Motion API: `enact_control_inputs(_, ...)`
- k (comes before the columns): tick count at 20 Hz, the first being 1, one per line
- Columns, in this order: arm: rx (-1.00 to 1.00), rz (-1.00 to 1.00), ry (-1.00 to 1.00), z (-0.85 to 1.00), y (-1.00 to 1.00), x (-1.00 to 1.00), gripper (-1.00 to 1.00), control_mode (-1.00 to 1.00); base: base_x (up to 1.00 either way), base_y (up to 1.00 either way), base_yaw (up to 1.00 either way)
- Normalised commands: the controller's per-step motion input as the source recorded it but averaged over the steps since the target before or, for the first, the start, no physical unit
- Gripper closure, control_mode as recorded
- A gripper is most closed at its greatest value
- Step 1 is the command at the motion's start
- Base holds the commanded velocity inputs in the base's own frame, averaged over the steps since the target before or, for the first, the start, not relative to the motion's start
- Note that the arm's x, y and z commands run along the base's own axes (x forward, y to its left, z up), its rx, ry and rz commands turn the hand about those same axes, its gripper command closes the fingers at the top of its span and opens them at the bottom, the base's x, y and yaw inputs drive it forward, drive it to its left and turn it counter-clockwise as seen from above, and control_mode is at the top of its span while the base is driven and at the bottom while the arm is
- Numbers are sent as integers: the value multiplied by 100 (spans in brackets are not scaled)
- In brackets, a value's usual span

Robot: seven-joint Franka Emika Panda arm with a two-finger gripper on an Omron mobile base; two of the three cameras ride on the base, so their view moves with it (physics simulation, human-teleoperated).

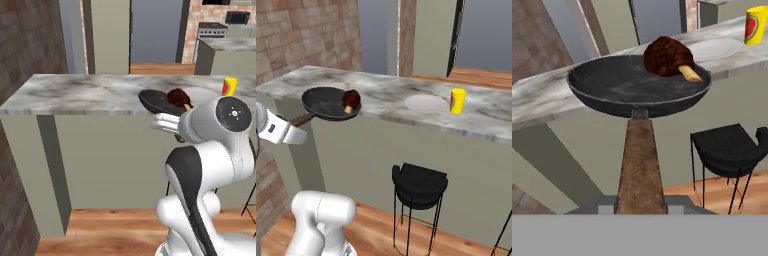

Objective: Pick up the pan with the steak in it and place it on the dining table. Then place the steak on the plate.

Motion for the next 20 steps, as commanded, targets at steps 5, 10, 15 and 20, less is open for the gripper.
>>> enact_control_inputs(5,2,-3,7,0,-26,74,100,-100,0,0,0)
enact_control_inputs(10,0,-6,0,0,-11,68,100,-100,0,0,0)
enact_control_inputs(15,0,-6,-1,-1,-4,60,100,-100,0,0,0)
enact_control_inputs(20,0,-1,0,-9,0,57,100,-100,0,0,0)
